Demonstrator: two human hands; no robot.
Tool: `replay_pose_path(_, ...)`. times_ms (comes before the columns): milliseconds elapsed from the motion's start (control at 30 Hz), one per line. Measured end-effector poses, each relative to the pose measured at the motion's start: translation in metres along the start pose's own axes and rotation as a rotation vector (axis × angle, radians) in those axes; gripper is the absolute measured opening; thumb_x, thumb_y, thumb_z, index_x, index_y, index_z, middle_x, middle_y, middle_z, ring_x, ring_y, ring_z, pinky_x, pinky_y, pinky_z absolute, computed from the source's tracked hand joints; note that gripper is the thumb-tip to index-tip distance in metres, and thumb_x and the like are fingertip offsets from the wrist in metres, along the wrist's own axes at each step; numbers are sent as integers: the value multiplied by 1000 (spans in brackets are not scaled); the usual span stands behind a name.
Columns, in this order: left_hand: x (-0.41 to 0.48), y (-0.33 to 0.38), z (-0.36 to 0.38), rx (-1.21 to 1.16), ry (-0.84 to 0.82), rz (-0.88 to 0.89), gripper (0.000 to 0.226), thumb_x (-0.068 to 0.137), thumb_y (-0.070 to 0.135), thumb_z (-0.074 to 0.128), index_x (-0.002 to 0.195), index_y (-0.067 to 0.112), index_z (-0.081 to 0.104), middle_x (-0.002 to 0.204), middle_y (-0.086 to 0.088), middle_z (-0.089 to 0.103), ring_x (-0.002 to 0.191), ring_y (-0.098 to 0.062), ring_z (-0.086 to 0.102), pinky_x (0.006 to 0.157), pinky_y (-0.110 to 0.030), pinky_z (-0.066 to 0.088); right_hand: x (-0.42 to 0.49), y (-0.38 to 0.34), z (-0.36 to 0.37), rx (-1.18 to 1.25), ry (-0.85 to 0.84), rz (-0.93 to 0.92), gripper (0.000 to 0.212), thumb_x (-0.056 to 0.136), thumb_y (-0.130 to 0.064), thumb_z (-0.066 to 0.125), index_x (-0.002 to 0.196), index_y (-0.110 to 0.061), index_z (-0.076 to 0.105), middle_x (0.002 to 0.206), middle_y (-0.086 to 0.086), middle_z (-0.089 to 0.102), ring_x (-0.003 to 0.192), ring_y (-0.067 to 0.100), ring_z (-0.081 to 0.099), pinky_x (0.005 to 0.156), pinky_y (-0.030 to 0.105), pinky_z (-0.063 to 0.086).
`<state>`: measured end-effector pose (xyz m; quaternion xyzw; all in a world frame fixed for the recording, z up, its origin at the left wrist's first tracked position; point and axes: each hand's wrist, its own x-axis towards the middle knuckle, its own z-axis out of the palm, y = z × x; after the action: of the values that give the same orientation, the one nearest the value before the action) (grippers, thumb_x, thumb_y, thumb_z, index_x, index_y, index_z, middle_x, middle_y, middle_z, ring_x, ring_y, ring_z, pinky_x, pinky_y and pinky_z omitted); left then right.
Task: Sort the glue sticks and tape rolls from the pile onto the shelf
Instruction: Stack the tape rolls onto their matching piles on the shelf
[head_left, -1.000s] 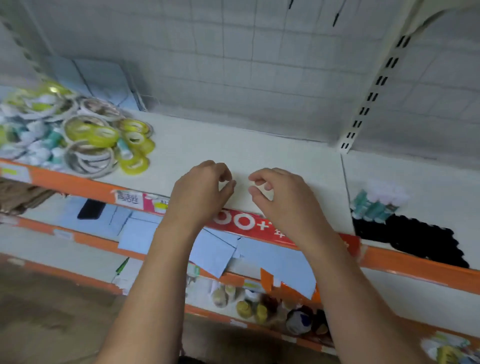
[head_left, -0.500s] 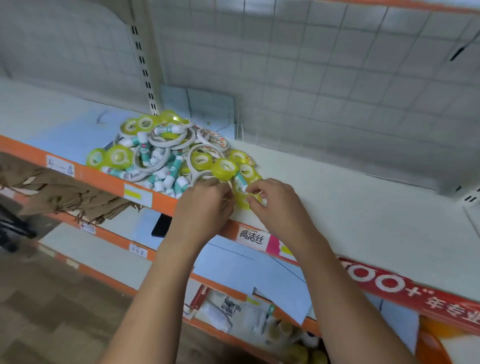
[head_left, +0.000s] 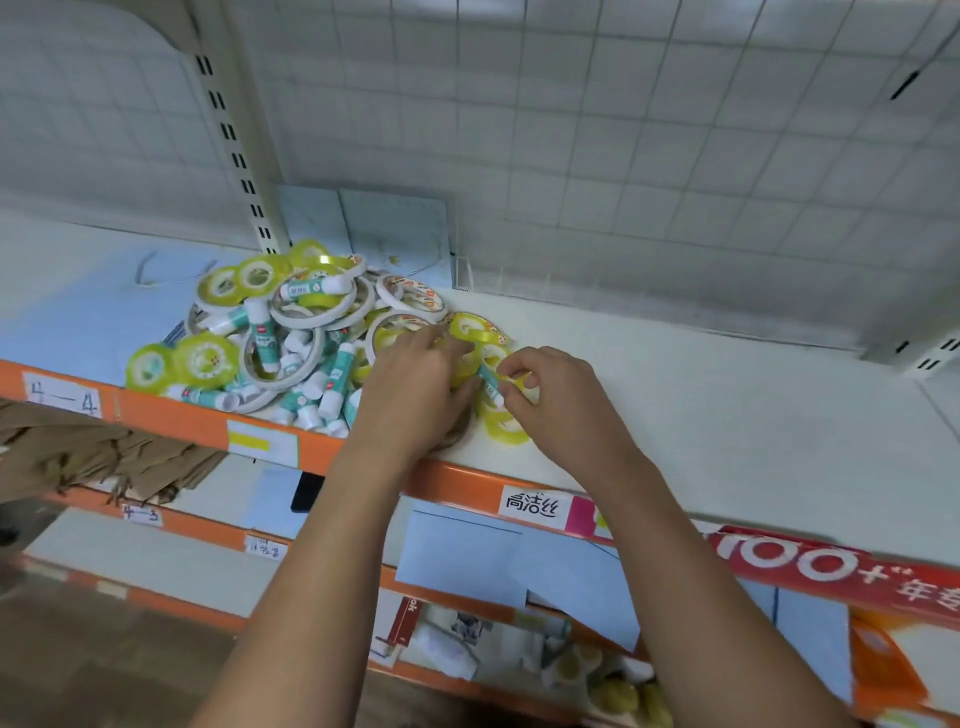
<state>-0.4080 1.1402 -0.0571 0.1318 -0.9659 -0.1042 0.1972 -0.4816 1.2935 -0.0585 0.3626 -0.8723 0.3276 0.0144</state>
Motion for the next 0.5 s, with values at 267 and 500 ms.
replay_pose_path(267,2,-21,-13,-196,146,-65,35,84,19,69,118,12,63,118,-11,60,115,-30,51,94,-39,44,21,-7,14,-25,-67,-51,34,89,-32,64,122,-22,61,120,-3,61,112,16,55,94,33,46)
replay_pose_path(500,-8,-28,-22,-171,124,-163,69,79,21,67,142,7,43,124,-14,50,121,-31,41,100,-38,37,35,-17,31,-119,-172,-192,50,88,-28,63,137,-26,53,137,-3,56,126,20,49,100,40,44)
